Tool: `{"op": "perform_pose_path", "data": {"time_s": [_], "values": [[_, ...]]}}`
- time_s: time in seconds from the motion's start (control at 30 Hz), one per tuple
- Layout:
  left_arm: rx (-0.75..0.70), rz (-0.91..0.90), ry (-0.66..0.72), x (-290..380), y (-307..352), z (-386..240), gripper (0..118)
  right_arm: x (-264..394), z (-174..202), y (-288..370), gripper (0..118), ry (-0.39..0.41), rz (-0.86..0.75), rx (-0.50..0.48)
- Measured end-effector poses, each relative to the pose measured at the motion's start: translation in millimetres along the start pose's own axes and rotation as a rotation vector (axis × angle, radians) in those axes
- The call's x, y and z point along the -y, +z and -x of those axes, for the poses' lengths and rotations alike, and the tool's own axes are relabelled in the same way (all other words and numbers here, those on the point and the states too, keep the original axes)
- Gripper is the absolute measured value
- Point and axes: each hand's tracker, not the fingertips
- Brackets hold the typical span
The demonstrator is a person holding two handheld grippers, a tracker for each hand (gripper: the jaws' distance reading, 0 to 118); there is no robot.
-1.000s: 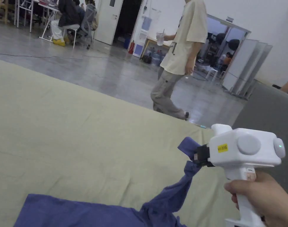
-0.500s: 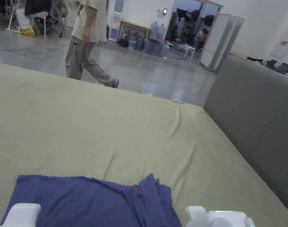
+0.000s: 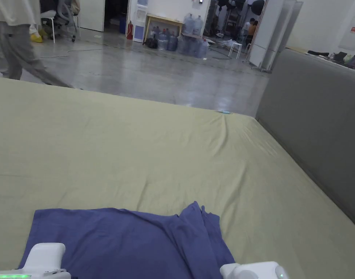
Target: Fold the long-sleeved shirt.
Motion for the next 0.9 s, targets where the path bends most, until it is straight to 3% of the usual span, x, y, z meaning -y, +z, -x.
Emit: {"op": "perform_pose_path", "data": {"time_s": [0.07,0.1,0.2,0.3,0.33,0.37,0.43,0.47,0.57,0.67,0.77,0.9], "values": [[0.002,-0.001,0.008,0.3,1.5,2.1,0,1.8,-8.2,30.4,88,-0.042,-0.052,-0.087],[0.004,0.002,0.013,0.4,1.8,2.9,0,6.6,-7.7,49.8,102,-0.044,-0.1,-0.103],[0.005,0.009,0.024,1.5,1.4,3.5,0,26.2,-9.2,97.0,102,-0.074,-0.253,-0.126],[0.0,0.023,0.019,4.3,-0.7,0.3,0,50.6,-3.7,106.4,102,-0.128,-0.286,-0.165],[0.003,0.027,0.019,4.9,-0.6,-1.8,0,61.8,-1.0,103.1,100,-0.152,-0.311,-0.185],[0.005,0.029,0.019,5.9,-0.3,-3.5,0,70.2,3.0,100.0,91,-0.157,-0.333,-0.181],[0.003,0.033,0.018,9.1,1.2,-7.1,0,83.6,15.3,79.0,1,-0.151,-0.319,-0.129],[0.001,0.034,0.018,10.6,1.5,-8.2,0,88.6,15.5,74.8,0,-0.187,-0.294,-0.118],[-0.002,0.029,0.029,12.4,7.3,-11.8,0,91.5,13.3,58.1,0,-0.225,-0.282,-0.276],[0.001,0.007,0.061,3.7,15.6,-11.6,0,80.1,12.4,58.2,0,-0.2,-0.291,-0.227],[0.105,0.027,0.101,-29.6,6.5,1.9,0,62.1,10.7,57.5,0,-0.144,-0.351,-0.222],[0.03,-0.018,0.04,-97.5,-23.8,24.7,0,43.0,2.1,45.0,0,-0.226,-0.346,-0.332]]}}
